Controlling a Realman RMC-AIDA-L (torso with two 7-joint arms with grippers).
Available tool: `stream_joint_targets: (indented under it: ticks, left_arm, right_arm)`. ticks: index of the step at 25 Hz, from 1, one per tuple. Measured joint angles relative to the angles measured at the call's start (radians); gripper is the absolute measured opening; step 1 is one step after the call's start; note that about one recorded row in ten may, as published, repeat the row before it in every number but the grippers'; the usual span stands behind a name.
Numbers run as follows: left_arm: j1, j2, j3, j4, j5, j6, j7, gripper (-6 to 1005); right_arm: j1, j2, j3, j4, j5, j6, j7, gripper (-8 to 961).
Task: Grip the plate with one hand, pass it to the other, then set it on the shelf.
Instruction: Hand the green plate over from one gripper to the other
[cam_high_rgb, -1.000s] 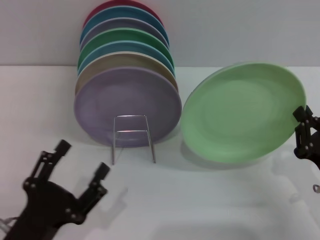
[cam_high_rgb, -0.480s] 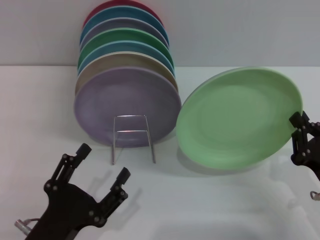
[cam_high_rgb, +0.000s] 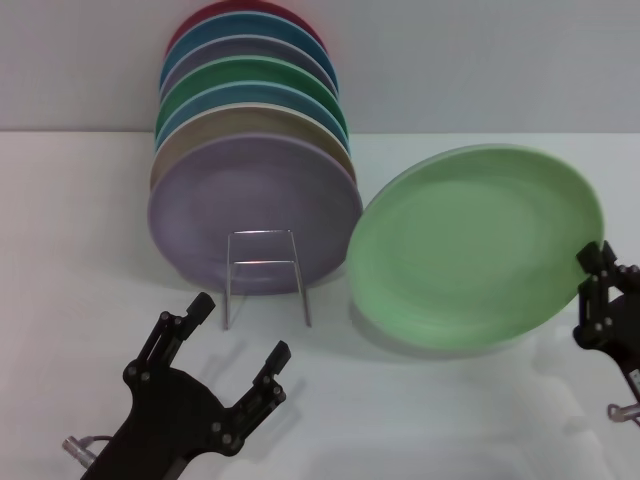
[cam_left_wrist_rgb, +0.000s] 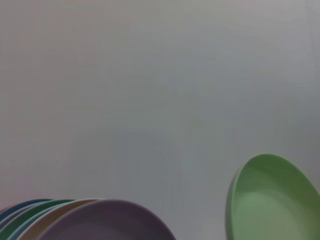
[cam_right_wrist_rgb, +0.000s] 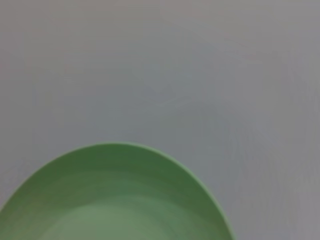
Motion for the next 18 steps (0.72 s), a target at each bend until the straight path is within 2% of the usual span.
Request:
stream_joint_targets:
  ticks: [3,9,18]
  left_arm:
    - [-0.005,0.001,-0.007,-0.01,-0.001,-0.018,-0.001,862]
    - [-0.009,0.002,-0.013,-0.023,-0.01,-0.042,-0.001,862]
    - [-0.015,0.003,-0.012,-0.035,-0.035,-0.079,0.001,862]
  right_arm:
    - [0.009,0.0,-0.137,-0.034,0.15,0.006,-0.066,17]
    - [0.012,0.0,-0.302,-0.113,0.334,0.007,-0.187,17]
    - [-0.012,0.0,-0.455,-0.161,0.545,-0.078,-0.278,17]
